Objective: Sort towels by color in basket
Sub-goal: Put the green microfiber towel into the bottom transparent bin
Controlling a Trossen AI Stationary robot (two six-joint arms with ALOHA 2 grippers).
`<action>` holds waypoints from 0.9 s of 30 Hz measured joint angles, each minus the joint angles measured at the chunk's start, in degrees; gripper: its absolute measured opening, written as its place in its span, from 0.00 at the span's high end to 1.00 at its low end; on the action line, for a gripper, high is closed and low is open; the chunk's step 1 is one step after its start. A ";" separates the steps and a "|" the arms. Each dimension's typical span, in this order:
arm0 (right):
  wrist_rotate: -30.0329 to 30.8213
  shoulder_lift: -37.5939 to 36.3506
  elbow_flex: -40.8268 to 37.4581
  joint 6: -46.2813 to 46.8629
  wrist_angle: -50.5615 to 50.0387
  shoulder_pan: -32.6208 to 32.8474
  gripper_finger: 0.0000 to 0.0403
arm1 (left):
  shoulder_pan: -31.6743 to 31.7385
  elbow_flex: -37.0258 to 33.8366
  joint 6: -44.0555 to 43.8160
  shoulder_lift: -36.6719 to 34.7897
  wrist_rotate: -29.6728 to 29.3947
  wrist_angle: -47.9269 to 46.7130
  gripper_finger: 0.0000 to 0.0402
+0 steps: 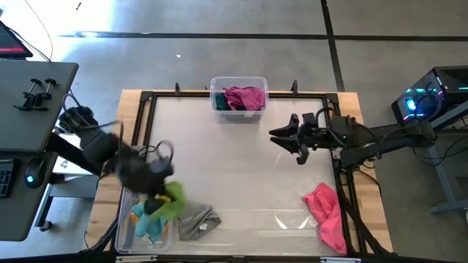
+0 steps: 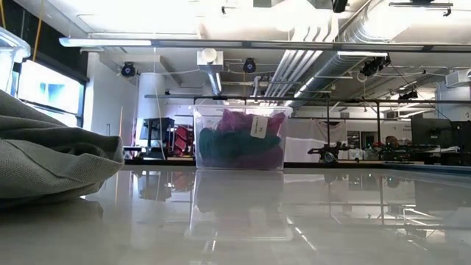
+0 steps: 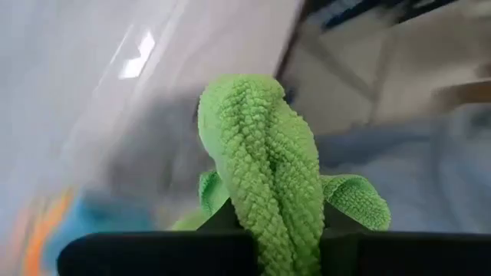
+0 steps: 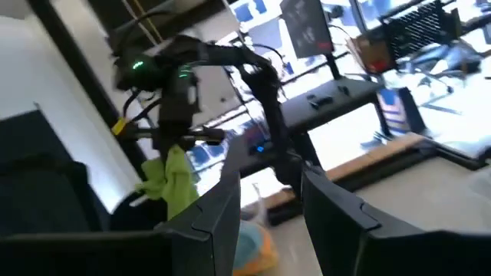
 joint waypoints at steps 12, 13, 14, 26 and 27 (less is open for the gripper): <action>0.08 1.27 -0.01 2.32 0.40 -1.90 0.67 | -13.15 -10.37 -26.83 7.30 -2.71 -18.17 0.92; 0.08 1.27 -0.01 2.53 0.41 -1.90 0.67 | -13.32 -12.23 -26.96 7.28 -2.28 -16.62 0.89; 0.06 1.27 -0.01 2.77 0.42 -1.88 0.67 | -13.39 -14.09 -26.98 7.26 -2.12 -15.08 0.86; -0.07 1.27 -0.01 4.00 0.15 -1.88 0.67 | -12.40 -16.95 -23.49 4.45 5.31 -9.31 0.46; -0.07 1.27 -0.01 4.00 -0.06 -1.88 0.67 | -12.40 -16.15 -23.65 3.62 5.32 -9.36 0.44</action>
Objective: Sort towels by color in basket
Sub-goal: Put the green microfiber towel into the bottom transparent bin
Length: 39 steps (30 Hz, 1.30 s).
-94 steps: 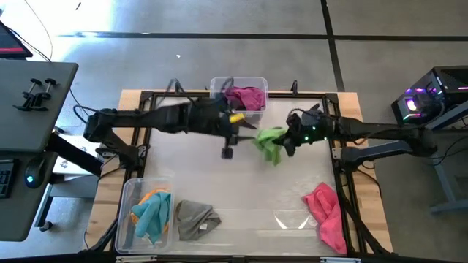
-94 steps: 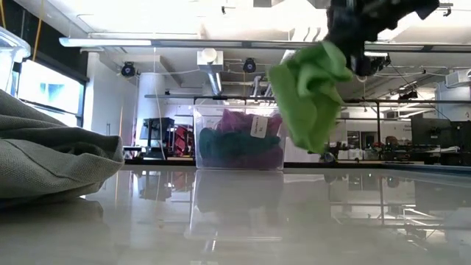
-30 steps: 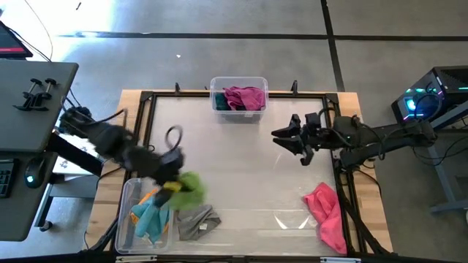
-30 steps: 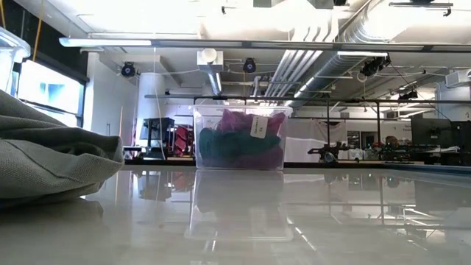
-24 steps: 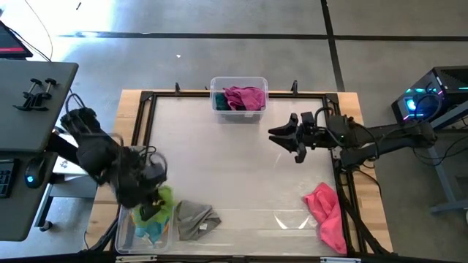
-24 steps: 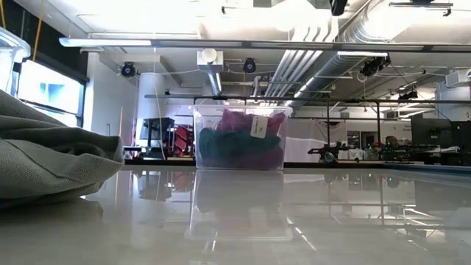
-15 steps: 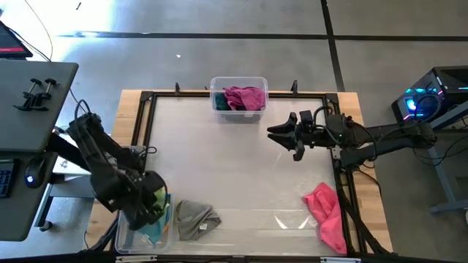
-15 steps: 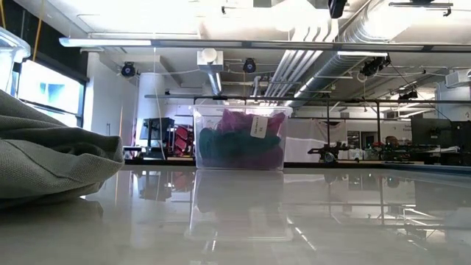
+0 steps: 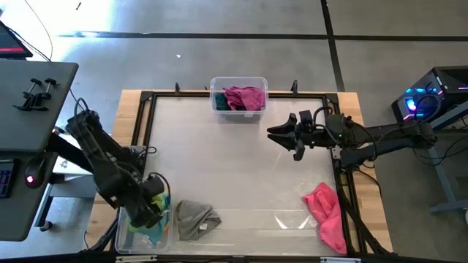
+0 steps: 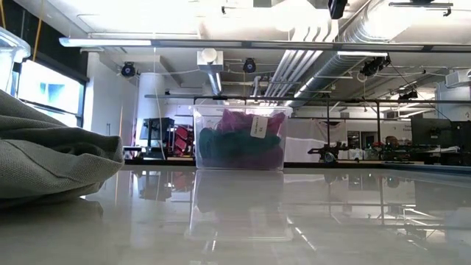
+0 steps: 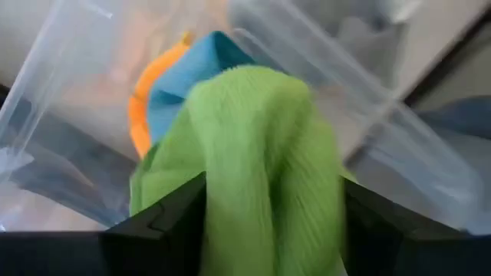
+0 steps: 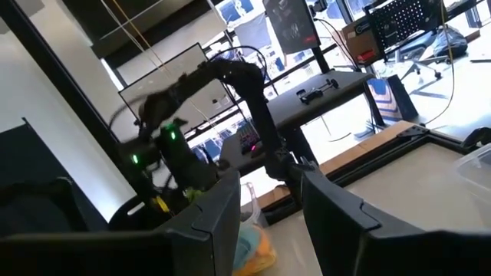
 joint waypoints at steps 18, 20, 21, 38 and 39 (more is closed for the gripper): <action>0.04 0.02 0.00 0.12 -0.37 0.04 0.67 | -0.88 -6.38 -3.24 -4.61 -4.15 14.12 0.58; 0.04 0.02 0.00 0.00 -0.39 0.04 0.67 | -0.92 -9.85 -3.43 -4.23 -1.22 17.28 0.62; 0.04 0.02 0.00 0.00 -0.39 0.04 0.67 | -0.94 -11.45 -3.97 -3.90 -0.36 17.75 0.64; 1.49 0.02 0.00 0.40 -2.81 0.00 0.67 | -0.49 -13.45 -5.35 -9.76 8.58 18.19 0.63; 1.49 0.02 0.00 0.97 -3.27 0.00 0.67 | -0.18 -12.27 -4.82 -10.69 9.83 18.18 0.62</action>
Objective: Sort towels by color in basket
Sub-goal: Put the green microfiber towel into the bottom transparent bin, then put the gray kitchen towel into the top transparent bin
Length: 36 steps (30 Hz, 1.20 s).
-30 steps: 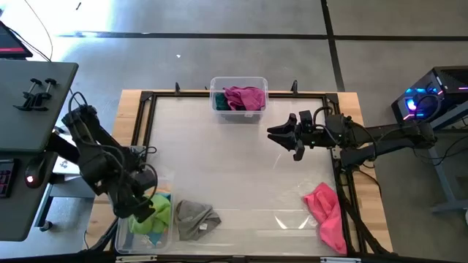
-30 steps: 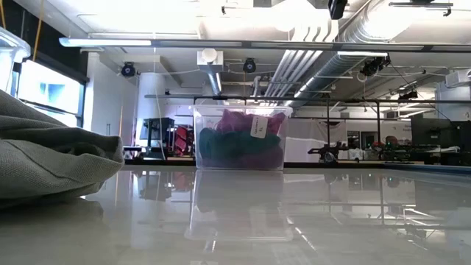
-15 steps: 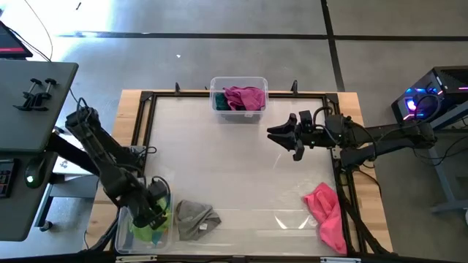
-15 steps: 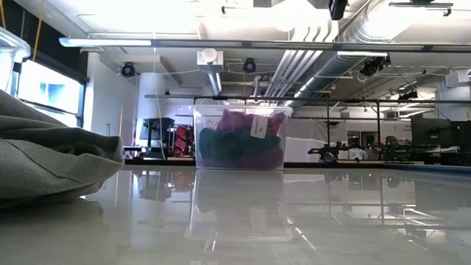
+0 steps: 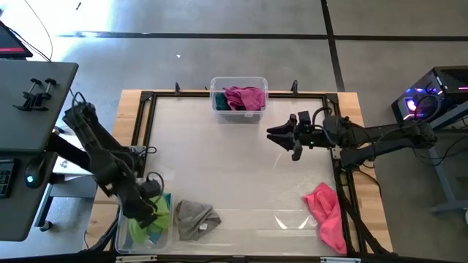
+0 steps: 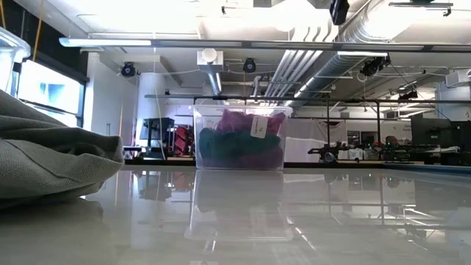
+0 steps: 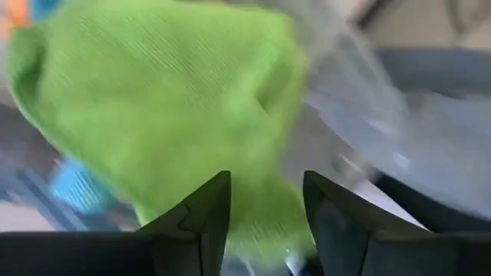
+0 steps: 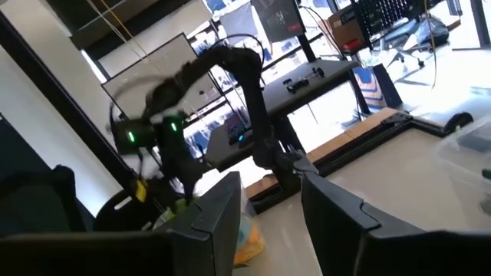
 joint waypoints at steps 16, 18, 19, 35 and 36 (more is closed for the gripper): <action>2.73 -0.01 0.00 5.20 -6.05 0.86 0.67 | 10.16 9.75 31.28 3.81 -3.45 4.14 0.75; 2.51 -0.02 0.00 5.46 -7.76 1.60 0.67 | 12.44 9.43 38.10 6.29 -8.88 7.82 0.76; 2.38 0.00 0.00 5.82 -8.73 1.89 0.67 | 13.70 9.33 41.86 7.58 -11.09 10.04 0.77; 3.44 0.00 0.00 17.94 -22.46 8.10 0.67 | 27.06 9.33 88.00 31.93 6.03 23.08 0.55; 3.92 0.00 0.00 18.71 -23.07 8.75 0.67 | 27.17 9.31 88.51 33.26 6.32 22.95 0.52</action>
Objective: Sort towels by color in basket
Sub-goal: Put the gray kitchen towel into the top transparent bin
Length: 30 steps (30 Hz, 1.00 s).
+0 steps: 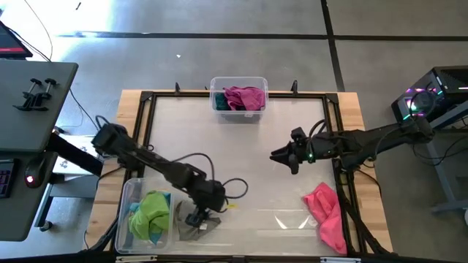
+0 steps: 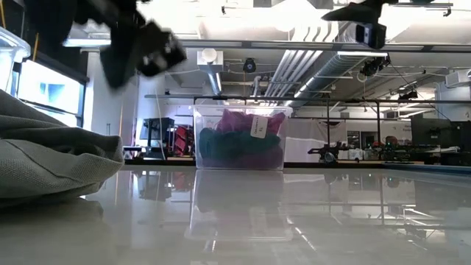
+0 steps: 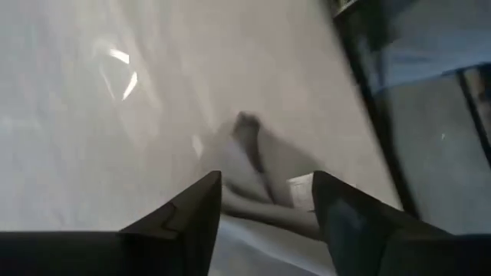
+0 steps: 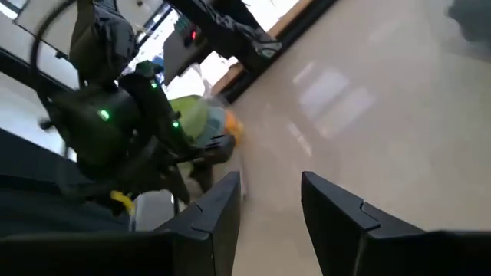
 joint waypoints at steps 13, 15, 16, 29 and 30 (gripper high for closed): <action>13.41 0.00 0.00 8.03 -3.40 10.94 0.67 | -0.93 0.07 -20.58 11.26 -1.77 -3.04 0.54; 15.24 0.00 0.00 9.31 -3.30 12.57 0.67 | -1.21 0.14 -20.98 11.46 -3.43 -3.65 0.61; 16.19 0.00 0.00 10.15 -3.28 13.36 0.67 | -1.25 0.16 -20.58 11.55 -4.26 -3.87 0.66; 21.85 3.65 0.02 15.84 -0.27 17.42 0.67 | -0.81 3.36 -33.31 5.80 -31.03 -4.57 0.96; 22.03 4.52 0.02 15.84 -0.41 17.42 0.67 | -0.92 4.26 -34.30 5.05 -32.79 -4.52 0.98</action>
